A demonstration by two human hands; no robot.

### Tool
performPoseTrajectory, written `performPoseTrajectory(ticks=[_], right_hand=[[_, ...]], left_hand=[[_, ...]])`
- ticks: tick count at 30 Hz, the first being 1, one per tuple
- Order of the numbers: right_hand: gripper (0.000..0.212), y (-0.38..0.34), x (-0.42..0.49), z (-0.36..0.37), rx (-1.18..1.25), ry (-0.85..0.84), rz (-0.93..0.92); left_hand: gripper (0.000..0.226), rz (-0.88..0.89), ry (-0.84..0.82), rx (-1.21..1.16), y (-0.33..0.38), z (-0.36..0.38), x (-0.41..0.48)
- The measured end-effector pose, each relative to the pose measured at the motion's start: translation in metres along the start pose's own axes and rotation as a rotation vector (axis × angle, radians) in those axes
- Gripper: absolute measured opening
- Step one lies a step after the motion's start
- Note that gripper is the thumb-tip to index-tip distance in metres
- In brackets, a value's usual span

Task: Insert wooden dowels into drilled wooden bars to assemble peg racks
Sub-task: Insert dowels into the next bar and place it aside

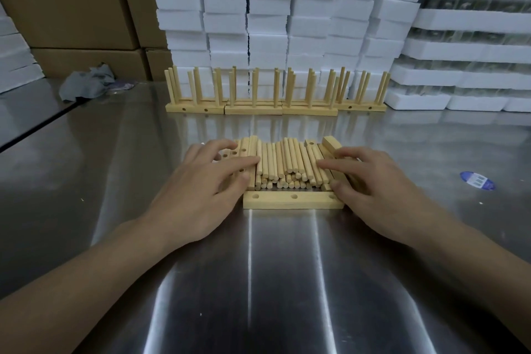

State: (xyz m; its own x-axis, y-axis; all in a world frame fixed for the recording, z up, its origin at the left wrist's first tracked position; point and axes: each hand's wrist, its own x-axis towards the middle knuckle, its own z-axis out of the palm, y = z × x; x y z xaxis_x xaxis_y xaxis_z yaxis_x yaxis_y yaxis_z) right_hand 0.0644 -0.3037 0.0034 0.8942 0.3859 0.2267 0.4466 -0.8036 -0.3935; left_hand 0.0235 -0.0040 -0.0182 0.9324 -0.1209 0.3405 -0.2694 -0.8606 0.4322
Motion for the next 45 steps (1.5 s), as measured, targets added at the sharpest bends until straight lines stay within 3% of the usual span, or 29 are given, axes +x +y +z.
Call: performPoseTrajectory(ticks=[3,9,18,27,34,37,40,43,45], right_hand=[[0.043,0.0,0.0,0.0,-0.013,0.04,-0.007],[0.053,-0.012,0.002,0.006,-0.121,0.124,-0.143],[0.015,-0.018,0.005,0.011,-0.259,0.343,-0.275],[0.046,-0.023,0.013,0.02,-0.272,0.267,-0.24],[0.02,-0.024,0.012,0.024,-0.26,0.353,-0.303],[0.018,-0.032,0.007,0.016,-0.232,0.475,-0.352],[0.017,-0.042,-0.002,0.001,0.03,0.59,-0.345],[0.017,-0.051,-0.014,-0.003,0.593,0.478,-0.265],[0.018,-0.051,-0.018,-0.001,0.763,0.41,-0.231]], left_hand=[[0.043,0.006,0.043,-0.012,0.002,-0.001,-0.001],[0.034,0.027,0.291,-0.192,0.01,-0.005,-0.002],[0.025,0.008,0.285,-0.261,0.012,-0.005,-0.003],[0.022,0.036,0.251,-0.289,0.012,-0.003,-0.004],[0.022,0.046,0.257,-0.291,0.014,-0.004,-0.004],[0.022,0.052,0.259,-0.3,0.015,-0.005,-0.004],[0.023,0.069,0.249,-0.302,0.015,-0.008,-0.005],[0.028,0.079,0.213,-0.378,0.019,-0.01,-0.007],[0.031,0.075,0.197,-0.499,0.024,-0.01,-0.008]])
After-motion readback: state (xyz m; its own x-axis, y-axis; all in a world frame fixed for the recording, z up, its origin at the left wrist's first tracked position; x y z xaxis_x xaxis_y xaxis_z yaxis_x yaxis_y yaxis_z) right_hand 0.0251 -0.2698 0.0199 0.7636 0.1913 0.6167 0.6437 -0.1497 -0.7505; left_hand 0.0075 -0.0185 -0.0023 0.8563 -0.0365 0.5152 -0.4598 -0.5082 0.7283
